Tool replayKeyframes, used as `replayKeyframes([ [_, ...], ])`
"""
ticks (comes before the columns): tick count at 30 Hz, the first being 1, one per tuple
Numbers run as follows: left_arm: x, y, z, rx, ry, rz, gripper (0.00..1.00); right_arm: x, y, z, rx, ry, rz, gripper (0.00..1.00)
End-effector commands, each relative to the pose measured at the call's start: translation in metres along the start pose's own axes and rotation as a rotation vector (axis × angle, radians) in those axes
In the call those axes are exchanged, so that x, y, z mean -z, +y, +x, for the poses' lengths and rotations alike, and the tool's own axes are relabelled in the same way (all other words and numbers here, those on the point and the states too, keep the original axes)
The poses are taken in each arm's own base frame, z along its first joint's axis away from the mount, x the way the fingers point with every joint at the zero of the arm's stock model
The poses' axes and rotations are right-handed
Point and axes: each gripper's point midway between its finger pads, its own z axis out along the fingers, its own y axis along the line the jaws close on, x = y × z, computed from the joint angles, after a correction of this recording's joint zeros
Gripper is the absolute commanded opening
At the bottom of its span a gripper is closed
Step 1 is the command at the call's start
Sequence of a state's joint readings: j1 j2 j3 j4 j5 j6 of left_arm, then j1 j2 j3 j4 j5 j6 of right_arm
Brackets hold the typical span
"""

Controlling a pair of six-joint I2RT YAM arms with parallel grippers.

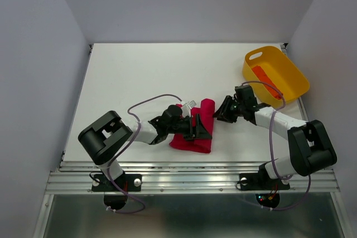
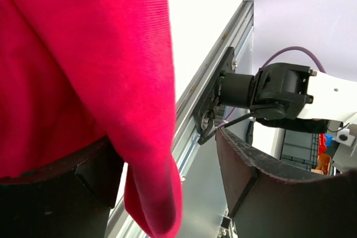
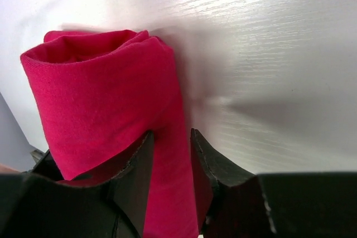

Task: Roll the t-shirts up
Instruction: Roll the T-shirt to the center of the board.

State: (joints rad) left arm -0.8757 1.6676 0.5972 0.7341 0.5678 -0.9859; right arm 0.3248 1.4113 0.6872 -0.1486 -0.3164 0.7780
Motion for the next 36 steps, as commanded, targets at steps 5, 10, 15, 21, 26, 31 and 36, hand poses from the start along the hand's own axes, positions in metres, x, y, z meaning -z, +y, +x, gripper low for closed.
replayKeyframes([
  [5,0.021,-0.026,-0.014,-0.113,-0.067,-0.009,0.75,-0.003,0.036,-0.007,0.086,-0.008,-0.078,0.38],
  [10,0.025,-0.02,-0.015,-0.126,-0.067,-0.054,0.76,-0.005,0.041,-0.008,0.09,-0.013,-0.085,0.38],
  [15,0.028,-0.002,-0.013,-0.101,-0.064,-0.119,0.79,-0.007,0.048,-0.008,0.107,-0.013,-0.088,0.38],
  [21,0.03,0.003,-0.009,-0.126,-0.034,-0.145,0.8,-0.005,0.055,-0.009,0.111,-0.018,-0.098,0.4],
  [26,0.035,0.003,-0.01,-0.136,-0.035,-0.157,0.83,-0.006,0.058,-0.008,0.115,-0.019,-0.1,0.42],
  [31,0.048,0.013,-0.018,-0.142,-0.061,-0.213,0.83,-0.006,0.061,-0.008,0.123,-0.019,-0.1,0.43],
  [36,0.064,0.02,-0.025,-0.137,-0.092,-0.239,0.83,-0.001,0.064,-0.011,0.144,-0.043,-0.088,0.52],
])
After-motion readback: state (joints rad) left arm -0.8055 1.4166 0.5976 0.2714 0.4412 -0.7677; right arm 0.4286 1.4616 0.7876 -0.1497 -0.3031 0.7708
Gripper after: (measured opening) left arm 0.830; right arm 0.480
